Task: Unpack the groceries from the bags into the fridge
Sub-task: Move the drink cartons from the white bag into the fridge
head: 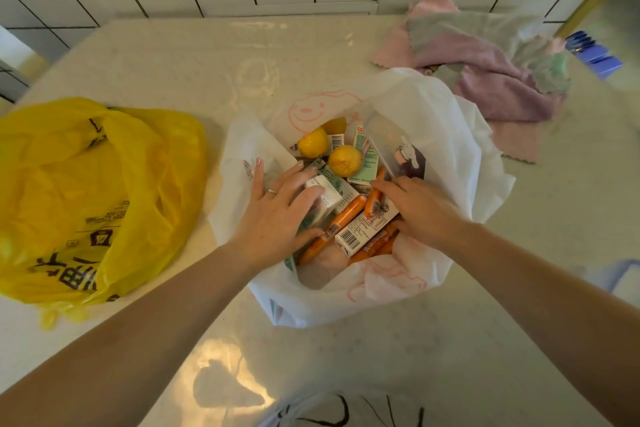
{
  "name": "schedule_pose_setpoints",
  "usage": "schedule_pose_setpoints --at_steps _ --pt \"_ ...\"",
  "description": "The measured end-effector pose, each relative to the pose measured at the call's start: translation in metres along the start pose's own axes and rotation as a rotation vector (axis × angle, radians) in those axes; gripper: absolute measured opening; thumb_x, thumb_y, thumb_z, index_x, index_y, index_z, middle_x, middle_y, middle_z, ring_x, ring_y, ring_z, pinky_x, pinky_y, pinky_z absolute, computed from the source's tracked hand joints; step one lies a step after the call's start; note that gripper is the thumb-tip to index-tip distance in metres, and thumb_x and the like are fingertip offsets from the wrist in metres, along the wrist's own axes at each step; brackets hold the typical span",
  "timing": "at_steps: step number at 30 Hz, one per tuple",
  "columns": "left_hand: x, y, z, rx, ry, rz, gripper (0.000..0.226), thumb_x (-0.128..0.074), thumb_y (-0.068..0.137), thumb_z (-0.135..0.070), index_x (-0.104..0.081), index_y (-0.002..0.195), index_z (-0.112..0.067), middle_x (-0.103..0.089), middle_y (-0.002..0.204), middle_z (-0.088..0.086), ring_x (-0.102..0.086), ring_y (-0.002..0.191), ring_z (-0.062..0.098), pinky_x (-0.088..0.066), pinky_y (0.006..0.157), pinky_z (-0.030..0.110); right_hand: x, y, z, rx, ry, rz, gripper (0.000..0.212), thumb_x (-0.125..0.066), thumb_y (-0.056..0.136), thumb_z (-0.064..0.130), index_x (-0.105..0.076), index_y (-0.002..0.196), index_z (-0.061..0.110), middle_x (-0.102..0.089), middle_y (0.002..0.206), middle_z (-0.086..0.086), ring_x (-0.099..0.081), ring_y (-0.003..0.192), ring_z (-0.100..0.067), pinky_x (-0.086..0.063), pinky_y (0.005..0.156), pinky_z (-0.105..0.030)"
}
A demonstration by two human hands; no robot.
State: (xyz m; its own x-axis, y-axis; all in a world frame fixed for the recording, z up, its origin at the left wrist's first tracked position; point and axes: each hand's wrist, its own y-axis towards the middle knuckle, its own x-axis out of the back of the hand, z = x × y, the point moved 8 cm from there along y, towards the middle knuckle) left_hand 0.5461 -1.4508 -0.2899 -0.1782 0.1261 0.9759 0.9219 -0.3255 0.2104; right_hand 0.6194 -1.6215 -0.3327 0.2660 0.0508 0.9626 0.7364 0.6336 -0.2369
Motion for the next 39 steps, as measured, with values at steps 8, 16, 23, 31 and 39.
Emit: schedule_pose_setpoints --at_steps 8,16,23,31,39 --pt "0.001 -0.012 -0.005 0.118 -0.102 0.005 0.053 -0.069 0.075 -0.047 -0.044 0.114 -0.022 -0.055 0.125 0.007 -0.059 0.11 0.027 -0.008 0.11 0.063 0.02 -0.011 0.018 0.152 0.044 -0.184 0.06 -0.081 0.066 0.033 -0.055 0.119 0.018 -0.065 0.101 -0.003 -0.063 0.086 -0.025 -0.05 0.075 -0.038" --pt "0.008 -0.024 -0.004 0.217 -0.227 -0.008 0.045 -0.057 0.079 -0.047 -0.045 0.115 -0.022 -0.059 0.121 0.0 -0.059 0.11 0.019 0.002 0.114 0.053 0.042 -0.029 0.045 0.239 0.273 -0.136 0.035 -0.073 0.077 0.03 -0.06 0.108 0.021 -0.049 0.111 0.0 -0.054 0.091 -0.017 -0.053 0.073 -0.038" --pt "0.009 -0.044 -0.012 0.244 -0.259 -0.006 0.077 -0.082 0.066 -0.026 -0.045 0.132 -0.013 -0.061 0.119 0.009 -0.057 0.11 0.028 -0.037 0.101 0.043 0.03 -0.031 0.076 0.157 0.26 -0.084 0.055 -0.068 0.081 0.036 -0.047 0.131 0.029 -0.04 0.129 0.001 -0.041 0.119 -0.018 -0.046 0.094 -0.037" --pt "0.016 -0.043 -0.008 0.335 -0.336 0.058 0.065 -0.072 0.078 -0.037 -0.044 0.135 -0.022 -0.05 0.134 -0.001 -0.042 0.127 0.016 -0.009 0.112 0.027 0.021 -0.03 0.085 0.237 0.151 0.121 0.064 -0.071 0.079 0.031 -0.04 0.134 0.027 -0.046 0.134 0.004 -0.045 0.124 -0.014 -0.046 0.094 -0.036" --pt "0.072 -0.056 -0.002 0.519 -0.579 -0.134 0.067 -0.075 0.075 -0.031 -0.044 0.134 -0.024 -0.05 0.128 -0.008 -0.045 0.119 0.008 -0.037 0.092 0.02 0.075 -0.051 0.073 0.087 0.48 -0.053 0.063 -0.078 0.069 0.037 -0.047 0.124 0.033 -0.051 0.115 0.013 -0.049 0.107 -0.008 -0.045 0.09 -0.031"
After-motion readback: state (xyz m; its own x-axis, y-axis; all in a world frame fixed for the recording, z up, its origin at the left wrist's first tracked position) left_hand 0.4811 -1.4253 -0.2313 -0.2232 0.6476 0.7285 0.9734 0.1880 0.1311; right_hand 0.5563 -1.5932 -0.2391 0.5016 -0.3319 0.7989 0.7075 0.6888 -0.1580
